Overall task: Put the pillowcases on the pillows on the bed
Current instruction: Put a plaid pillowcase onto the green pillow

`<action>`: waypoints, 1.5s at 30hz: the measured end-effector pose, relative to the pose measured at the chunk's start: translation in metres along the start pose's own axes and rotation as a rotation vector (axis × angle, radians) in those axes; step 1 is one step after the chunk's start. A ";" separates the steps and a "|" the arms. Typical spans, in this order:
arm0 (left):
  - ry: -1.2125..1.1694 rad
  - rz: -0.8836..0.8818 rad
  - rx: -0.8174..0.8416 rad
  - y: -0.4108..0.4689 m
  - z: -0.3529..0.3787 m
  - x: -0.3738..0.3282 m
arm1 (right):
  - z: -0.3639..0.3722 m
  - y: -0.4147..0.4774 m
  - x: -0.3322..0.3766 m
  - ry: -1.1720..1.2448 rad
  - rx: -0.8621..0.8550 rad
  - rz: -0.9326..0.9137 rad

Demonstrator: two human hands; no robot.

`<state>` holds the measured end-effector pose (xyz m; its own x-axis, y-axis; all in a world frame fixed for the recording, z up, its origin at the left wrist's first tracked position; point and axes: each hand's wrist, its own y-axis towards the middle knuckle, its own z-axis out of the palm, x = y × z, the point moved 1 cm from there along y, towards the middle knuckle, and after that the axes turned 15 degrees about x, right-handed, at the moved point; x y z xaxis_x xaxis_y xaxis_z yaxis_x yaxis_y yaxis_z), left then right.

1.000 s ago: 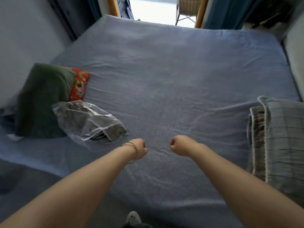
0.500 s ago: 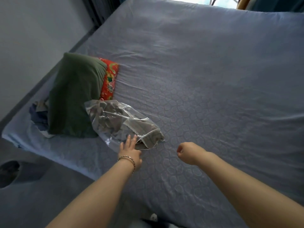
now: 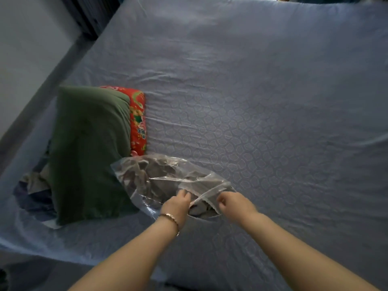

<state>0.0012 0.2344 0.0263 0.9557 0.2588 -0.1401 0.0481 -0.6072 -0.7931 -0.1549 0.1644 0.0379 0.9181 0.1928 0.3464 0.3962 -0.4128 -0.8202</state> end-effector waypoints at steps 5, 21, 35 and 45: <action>-0.081 0.185 0.031 0.007 -0.009 0.055 | 0.029 0.035 0.052 0.293 0.034 0.306; -1.417 0.079 0.388 -0.010 -0.072 0.070 | 0.019 0.003 0.142 0.516 -0.127 -0.333; -1.256 0.125 -0.115 -0.064 -0.115 0.070 | 0.014 -0.034 0.093 -0.309 -0.250 0.123; -0.994 0.019 -0.082 -0.046 -0.121 0.073 | -0.118 -0.153 0.075 0.849 -1.041 -0.200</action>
<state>0.1039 0.1906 0.1239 0.2813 0.7370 -0.6146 0.0914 -0.6581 -0.7474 -0.1446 0.1371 0.2426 0.4205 -0.1196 0.8994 0.0030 -0.9911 -0.1332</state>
